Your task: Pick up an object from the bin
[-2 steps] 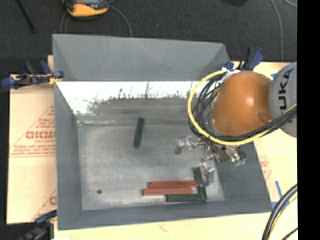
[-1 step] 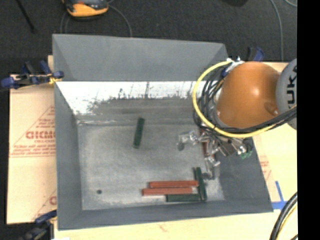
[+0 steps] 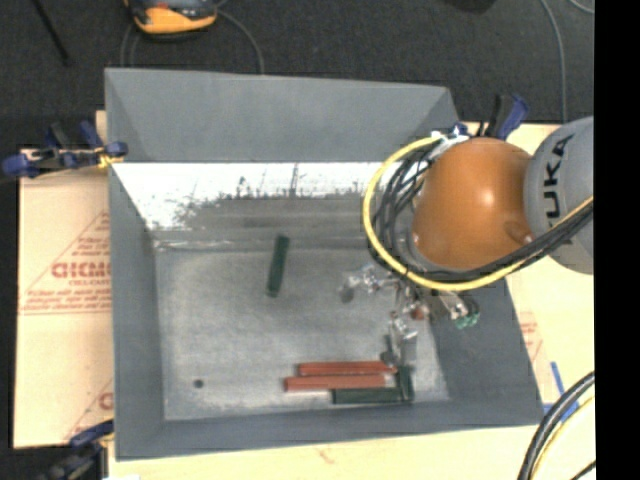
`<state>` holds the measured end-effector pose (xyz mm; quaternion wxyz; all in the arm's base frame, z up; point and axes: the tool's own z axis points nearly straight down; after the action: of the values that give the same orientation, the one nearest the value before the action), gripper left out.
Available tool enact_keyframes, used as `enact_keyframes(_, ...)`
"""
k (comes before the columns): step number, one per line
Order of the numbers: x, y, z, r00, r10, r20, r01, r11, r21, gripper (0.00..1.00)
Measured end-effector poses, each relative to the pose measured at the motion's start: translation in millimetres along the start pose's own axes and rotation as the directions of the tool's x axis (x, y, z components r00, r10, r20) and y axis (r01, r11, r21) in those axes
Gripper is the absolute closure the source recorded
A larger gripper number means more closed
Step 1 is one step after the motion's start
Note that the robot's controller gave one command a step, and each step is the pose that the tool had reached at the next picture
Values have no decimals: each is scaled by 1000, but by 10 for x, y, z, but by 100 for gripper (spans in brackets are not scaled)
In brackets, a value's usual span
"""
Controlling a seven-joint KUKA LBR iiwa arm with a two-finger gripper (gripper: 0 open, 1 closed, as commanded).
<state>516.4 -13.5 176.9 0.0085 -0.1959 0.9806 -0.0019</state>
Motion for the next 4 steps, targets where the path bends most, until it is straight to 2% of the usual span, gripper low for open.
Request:
enact_keyframes(1,60,99,545,942,-334,-10,334,942,-9,0)
enact_keyframes(2,128,109,806,893,-451,-9,451,893,-12,0)
enact_keyframes(3,241,255,992,950,-311,36,310,951,18,100)
enact_keyframes(4,334,280,1037,950,-312,5,312,950,-1,0)
